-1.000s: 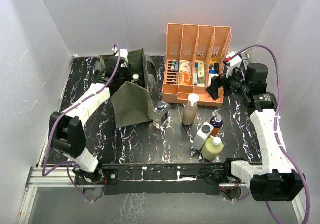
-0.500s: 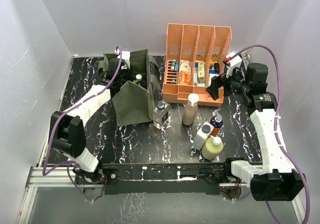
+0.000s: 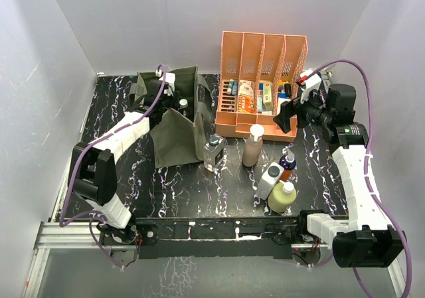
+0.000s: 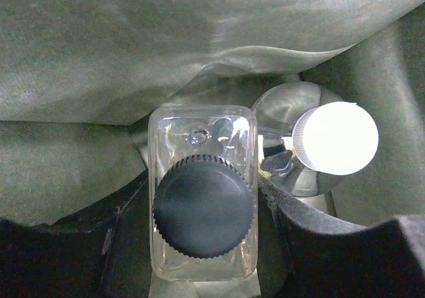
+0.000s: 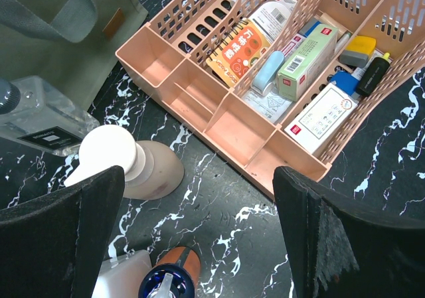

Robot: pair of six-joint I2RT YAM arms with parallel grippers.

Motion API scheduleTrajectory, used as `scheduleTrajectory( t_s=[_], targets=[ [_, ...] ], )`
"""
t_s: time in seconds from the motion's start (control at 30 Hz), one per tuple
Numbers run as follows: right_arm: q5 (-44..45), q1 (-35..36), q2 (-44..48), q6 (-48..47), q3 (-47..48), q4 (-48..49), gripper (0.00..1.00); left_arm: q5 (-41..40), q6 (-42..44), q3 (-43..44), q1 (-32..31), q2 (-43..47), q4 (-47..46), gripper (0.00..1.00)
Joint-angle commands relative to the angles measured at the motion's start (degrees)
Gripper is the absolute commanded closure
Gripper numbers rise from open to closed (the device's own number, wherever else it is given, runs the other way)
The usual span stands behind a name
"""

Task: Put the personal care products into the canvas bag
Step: Place the care product in the canvas bag.

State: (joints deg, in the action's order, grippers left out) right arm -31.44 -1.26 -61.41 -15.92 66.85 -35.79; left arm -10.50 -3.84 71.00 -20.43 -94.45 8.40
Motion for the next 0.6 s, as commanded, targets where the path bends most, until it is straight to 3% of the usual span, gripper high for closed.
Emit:
scheduleTrajectory(
  t_s=[0.0, 0.57],
  targets=[
    [-0.05, -0.15, 1.83, 0.54, 0.56, 2.74, 0.01, 0.58, 0.36, 0.89, -0.67, 2.0, -5.36, 0.85],
    [-0.27, -0.15, 1.83, 0.54, 0.8, 2.73, 0.01, 1.92, 0.31, 0.79, -0.68, 2.34, -5.9, 0.52]
  ],
)
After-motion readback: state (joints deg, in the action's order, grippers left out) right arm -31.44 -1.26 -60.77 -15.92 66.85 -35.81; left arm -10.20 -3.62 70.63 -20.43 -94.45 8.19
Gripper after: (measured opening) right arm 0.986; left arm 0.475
